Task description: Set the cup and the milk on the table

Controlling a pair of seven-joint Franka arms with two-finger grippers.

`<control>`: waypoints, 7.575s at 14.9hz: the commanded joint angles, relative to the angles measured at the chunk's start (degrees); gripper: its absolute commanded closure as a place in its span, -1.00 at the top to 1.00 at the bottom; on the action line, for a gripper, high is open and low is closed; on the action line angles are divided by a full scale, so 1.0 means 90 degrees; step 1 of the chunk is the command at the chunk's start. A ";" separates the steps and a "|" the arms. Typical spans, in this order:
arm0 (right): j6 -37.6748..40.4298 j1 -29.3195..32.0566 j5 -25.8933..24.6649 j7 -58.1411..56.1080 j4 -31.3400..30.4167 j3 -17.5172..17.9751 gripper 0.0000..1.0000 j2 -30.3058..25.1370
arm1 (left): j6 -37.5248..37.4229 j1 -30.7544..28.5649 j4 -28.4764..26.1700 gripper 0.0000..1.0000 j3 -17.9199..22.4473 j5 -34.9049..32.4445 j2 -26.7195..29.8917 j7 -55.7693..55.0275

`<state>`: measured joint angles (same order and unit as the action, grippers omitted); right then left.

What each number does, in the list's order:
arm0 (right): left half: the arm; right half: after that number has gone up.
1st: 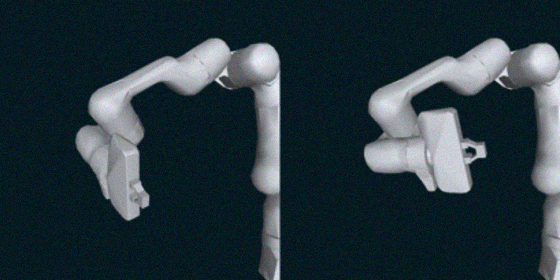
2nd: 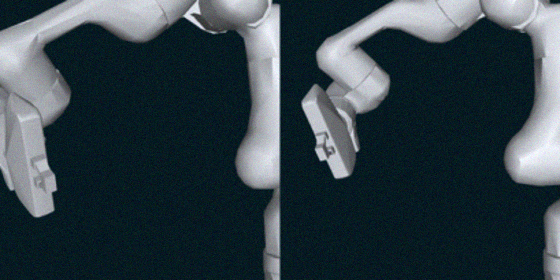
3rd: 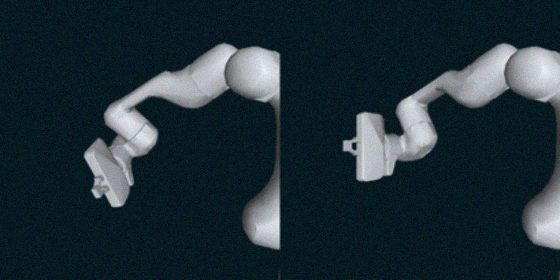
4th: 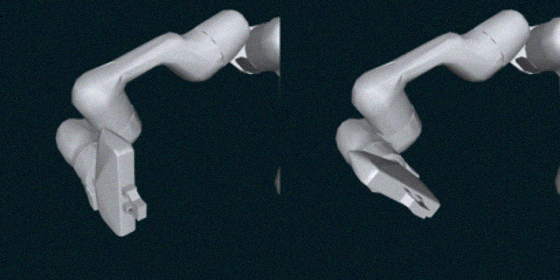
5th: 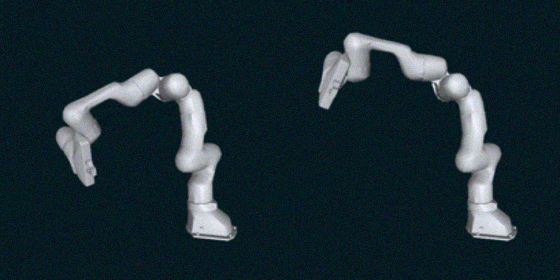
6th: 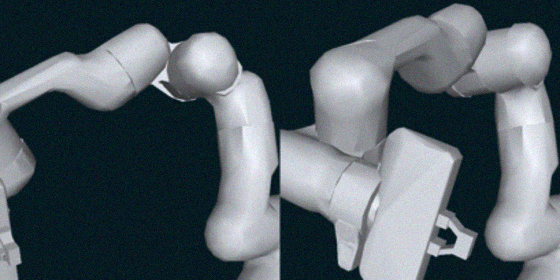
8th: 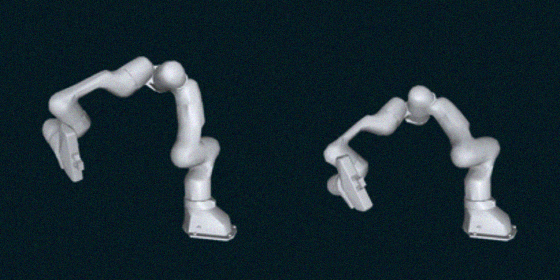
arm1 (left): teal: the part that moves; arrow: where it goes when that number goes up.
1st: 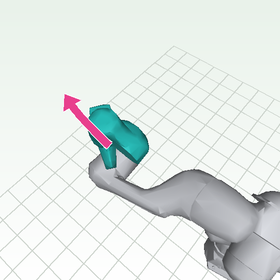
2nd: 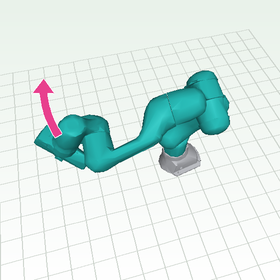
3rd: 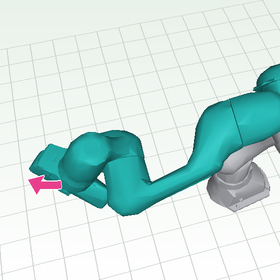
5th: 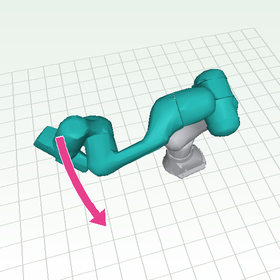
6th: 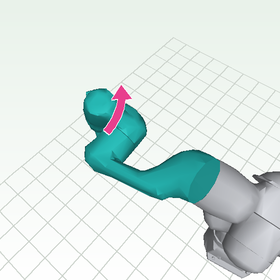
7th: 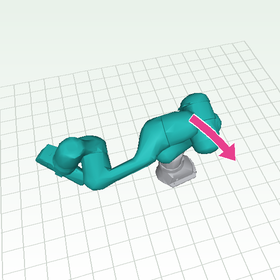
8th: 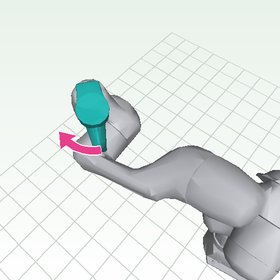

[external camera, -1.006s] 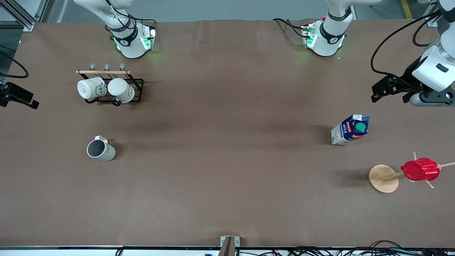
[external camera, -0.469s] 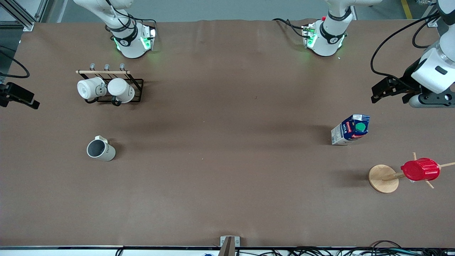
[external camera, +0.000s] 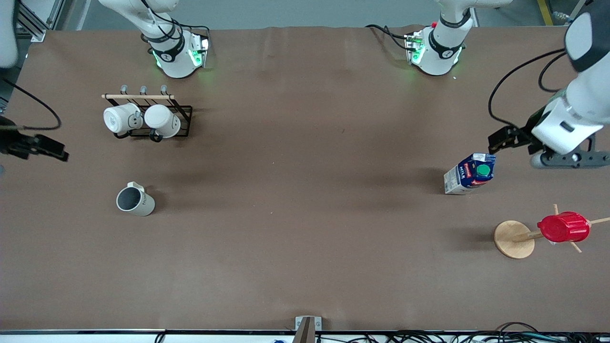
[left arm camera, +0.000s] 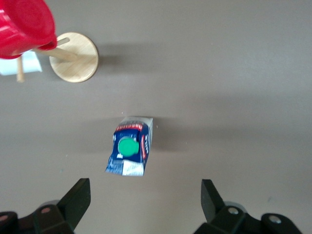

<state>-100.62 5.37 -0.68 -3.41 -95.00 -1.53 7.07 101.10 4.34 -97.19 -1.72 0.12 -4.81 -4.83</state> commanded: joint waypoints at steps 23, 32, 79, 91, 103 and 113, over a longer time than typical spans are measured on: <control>-0.4962 0.0175 0.0017 -0.1389 -0.2707 0.0053 0.28 0.1676 | 0.2673 -0.0423 -0.2297 0.97 0.0006 -0.0296 -0.0656 0.0000; -0.5148 0.0146 0.0173 -0.1310 -0.2638 0.0053 -0.99 0.1783 | 0.2673 -0.0423 -0.2395 0.71 0.0006 -0.0306 -0.0637 0.0000; -0.2171 -0.3549 0.0153 0.3684 0.0018 0.0014 1.00 0.1522 | 0.1082 0.2993 0.1930 -1.00 -0.0659 -0.0287 -0.3243 -0.2732; 0.1052 -0.0501 0.0173 0.0861 0.1189 0.0345 1.00 -0.0209 | 0.0652 0.3630 0.2498 -0.96 -0.0444 -0.0267 -0.3830 -0.3779; 0.1356 -0.0147 0.0134 0.0116 0.1210 0.0287 1.00 -0.0267 | 0.0945 0.3639 0.2595 -0.91 -0.0375 -0.0208 -0.3957 -0.3760; 0.1386 -0.0001 0.0134 0.0096 0.1385 0.0277 1.00 -0.0267 | 0.0954 0.3561 0.2566 1.00 -0.0356 -0.0267 -0.3880 -0.3340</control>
<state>-88.96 3.57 0.87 -1.79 -83.06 0.09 4.79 109.72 36.80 -75.29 -5.05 -1.31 -39.40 -35.73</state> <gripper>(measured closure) 0.000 0.471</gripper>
